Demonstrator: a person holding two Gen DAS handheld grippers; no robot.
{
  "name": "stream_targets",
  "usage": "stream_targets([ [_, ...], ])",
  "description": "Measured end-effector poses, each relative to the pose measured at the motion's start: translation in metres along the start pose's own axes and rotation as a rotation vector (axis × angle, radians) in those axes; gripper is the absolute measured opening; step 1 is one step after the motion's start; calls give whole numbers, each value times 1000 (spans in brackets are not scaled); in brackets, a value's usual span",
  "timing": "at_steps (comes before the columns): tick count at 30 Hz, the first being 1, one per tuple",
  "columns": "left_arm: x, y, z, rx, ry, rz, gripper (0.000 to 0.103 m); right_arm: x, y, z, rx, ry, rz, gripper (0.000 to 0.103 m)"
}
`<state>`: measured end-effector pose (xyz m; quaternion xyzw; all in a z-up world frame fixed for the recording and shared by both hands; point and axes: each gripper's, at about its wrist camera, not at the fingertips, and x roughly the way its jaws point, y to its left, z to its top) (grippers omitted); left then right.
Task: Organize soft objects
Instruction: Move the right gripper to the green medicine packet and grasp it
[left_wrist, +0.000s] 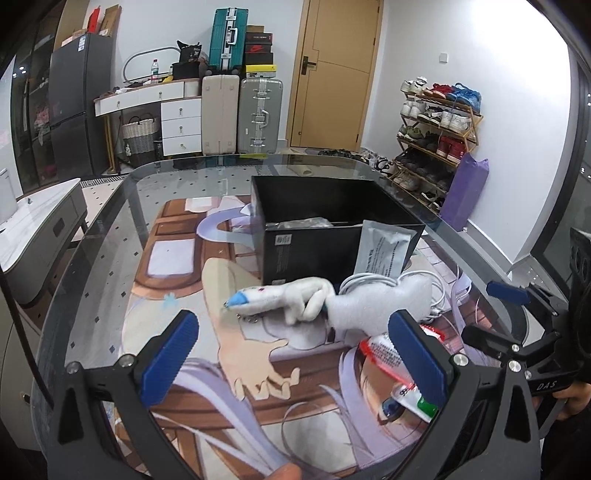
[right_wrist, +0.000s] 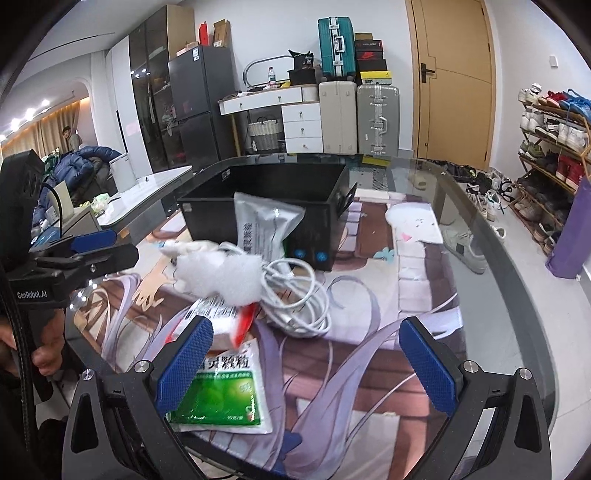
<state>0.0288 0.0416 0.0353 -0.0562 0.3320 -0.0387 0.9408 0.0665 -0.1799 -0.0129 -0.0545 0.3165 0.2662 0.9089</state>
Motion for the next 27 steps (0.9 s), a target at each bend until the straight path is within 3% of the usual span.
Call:
stream_targets([
  [27,4,1,-15,12,22,-1,103,23,43,-25,-96,118,112,102],
])
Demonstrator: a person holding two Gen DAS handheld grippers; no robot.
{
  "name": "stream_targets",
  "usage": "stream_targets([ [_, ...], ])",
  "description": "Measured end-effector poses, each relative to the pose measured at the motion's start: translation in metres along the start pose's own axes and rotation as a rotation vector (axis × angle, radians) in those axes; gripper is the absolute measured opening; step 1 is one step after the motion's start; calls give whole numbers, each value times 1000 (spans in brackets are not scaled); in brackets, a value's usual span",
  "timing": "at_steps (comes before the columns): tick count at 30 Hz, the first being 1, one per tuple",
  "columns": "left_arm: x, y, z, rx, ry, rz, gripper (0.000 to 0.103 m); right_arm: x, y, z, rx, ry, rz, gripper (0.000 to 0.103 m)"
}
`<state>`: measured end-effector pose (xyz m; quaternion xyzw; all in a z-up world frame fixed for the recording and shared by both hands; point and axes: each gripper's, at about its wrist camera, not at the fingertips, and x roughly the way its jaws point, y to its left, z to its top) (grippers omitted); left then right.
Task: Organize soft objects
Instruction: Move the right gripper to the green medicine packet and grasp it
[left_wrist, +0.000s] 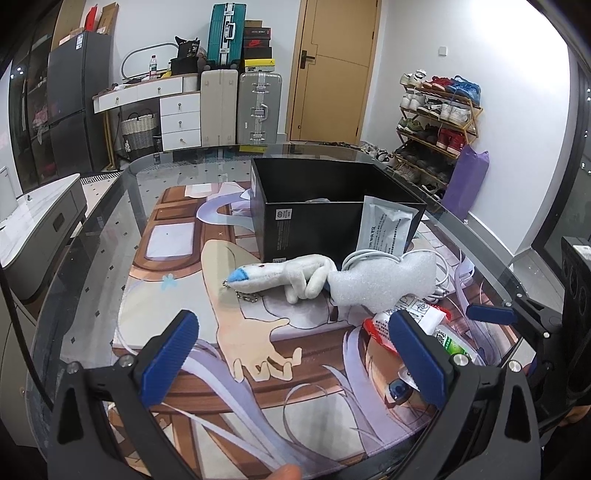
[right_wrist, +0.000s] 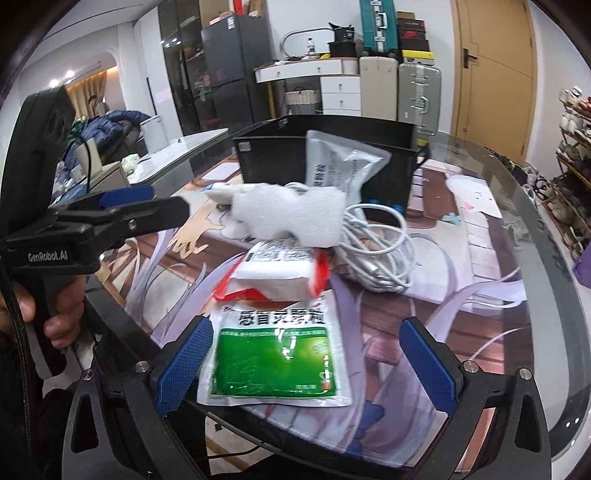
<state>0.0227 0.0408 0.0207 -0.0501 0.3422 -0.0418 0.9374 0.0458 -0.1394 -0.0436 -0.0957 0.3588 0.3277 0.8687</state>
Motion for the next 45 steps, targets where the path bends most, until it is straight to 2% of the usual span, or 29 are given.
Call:
stream_targets([
  [4,3,-1,-1,0,6,-3,103,6,6,-2,-13,21,15,102],
  [10,5,-1,-2,2,10,-4,103,12,9,-4,-41,33,-20,102],
  [33,14,-9,0,16,37,-16,103,11,-29,-9,6,-1,-106,101],
  [36,15,-10,1,15,37,-21,103,9,-31,-10,20,-12,-121,96],
  [45,15,-12,2,15,38,-26,103,3,-44,-10,71,-56,-130,63],
])
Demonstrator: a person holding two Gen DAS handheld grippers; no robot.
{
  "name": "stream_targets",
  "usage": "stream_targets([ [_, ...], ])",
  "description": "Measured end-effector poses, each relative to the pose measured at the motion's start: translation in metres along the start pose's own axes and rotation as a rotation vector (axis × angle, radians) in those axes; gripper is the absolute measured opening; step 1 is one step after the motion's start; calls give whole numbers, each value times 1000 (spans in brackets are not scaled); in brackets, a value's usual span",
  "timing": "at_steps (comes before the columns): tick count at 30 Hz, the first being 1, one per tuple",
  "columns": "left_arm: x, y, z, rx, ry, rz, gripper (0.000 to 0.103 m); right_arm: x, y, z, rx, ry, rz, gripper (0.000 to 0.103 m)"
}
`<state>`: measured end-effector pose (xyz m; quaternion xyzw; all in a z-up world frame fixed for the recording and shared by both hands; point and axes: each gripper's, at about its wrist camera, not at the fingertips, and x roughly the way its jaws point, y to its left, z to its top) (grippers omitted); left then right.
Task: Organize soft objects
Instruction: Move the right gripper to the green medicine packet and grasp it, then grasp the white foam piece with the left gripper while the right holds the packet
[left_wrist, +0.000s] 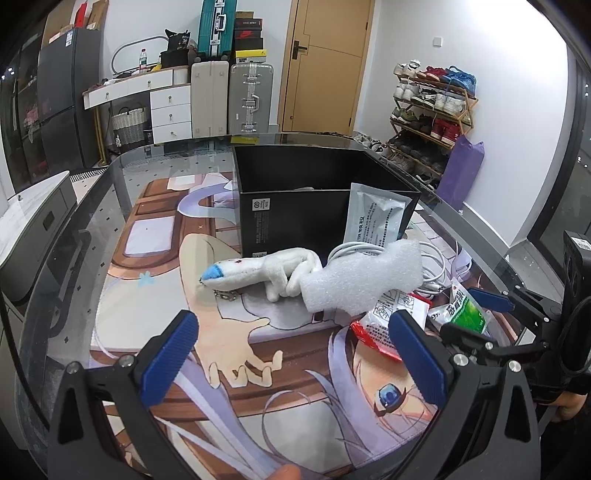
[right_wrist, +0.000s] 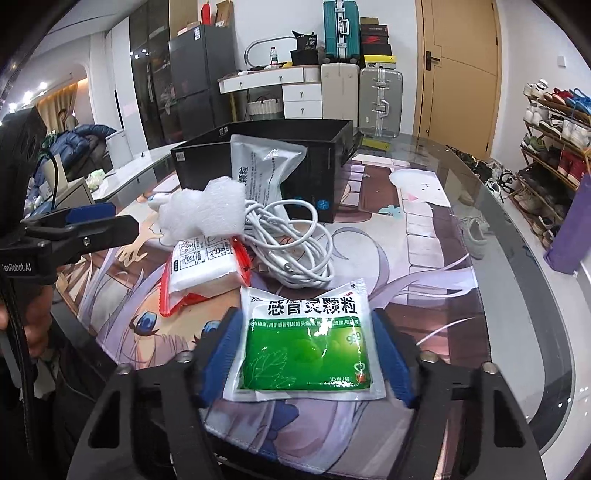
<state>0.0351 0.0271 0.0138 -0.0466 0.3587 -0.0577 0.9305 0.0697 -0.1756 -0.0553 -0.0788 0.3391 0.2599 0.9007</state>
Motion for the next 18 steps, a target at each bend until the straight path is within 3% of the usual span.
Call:
stream_targets([
  [7,0,0,0,-8,4,1,103,-4,-1,-4,-3,-23,9,53],
  [13,2,-4,0,-10,10,-13,103,-16,-9,-9,47,-58,38,53],
  [18,7,-9,1,-11,24,-42,103,-34,-16,-9,78,-138,34,53],
])
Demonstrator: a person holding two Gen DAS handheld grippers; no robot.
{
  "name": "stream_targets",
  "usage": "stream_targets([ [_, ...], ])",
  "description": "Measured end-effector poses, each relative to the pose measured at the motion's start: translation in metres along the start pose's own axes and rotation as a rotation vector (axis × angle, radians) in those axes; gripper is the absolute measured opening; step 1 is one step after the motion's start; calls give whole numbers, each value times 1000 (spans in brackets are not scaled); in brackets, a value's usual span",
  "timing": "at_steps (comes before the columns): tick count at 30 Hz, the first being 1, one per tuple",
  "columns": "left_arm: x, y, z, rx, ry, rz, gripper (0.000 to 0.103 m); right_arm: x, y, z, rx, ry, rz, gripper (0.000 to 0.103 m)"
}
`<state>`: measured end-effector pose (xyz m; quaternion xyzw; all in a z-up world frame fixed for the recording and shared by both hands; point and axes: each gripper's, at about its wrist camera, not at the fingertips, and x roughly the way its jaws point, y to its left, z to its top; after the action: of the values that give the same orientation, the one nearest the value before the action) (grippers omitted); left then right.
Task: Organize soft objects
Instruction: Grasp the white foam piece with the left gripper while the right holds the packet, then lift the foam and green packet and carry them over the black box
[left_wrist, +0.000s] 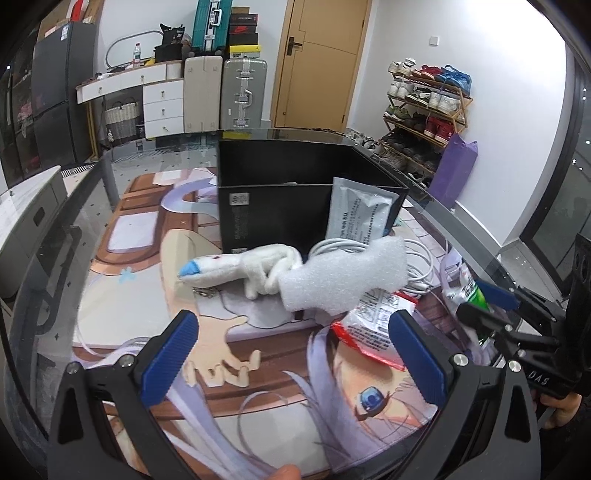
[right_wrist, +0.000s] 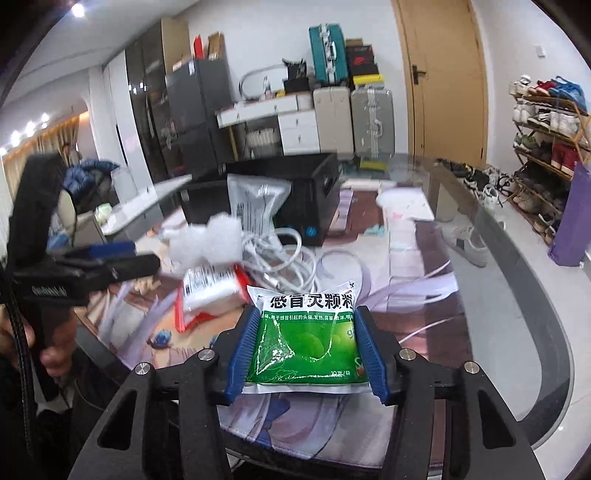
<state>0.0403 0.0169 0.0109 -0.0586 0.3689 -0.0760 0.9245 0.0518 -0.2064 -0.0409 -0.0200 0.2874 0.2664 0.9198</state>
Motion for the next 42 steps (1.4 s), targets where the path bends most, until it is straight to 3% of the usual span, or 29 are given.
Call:
stream_targets([
  [12,25,-19,14,-35,42,-48,103,-12,-12,12,55,-98,-2,53],
  [26,42,-34,29,-80,75,-47,103,-5,-15,19,56,-96,-16,53],
  [29,42,-35,30,-71,65,-34,102,-5,-17,21,58,-97,-22,53],
  [31,42,-35,30,-63,66,-44,90,-6,-16,21,56,-98,-27,53],
  [42,12,-18,33,-33,6,-60,90,-5,-10,29,45,-101,-32,53],
])
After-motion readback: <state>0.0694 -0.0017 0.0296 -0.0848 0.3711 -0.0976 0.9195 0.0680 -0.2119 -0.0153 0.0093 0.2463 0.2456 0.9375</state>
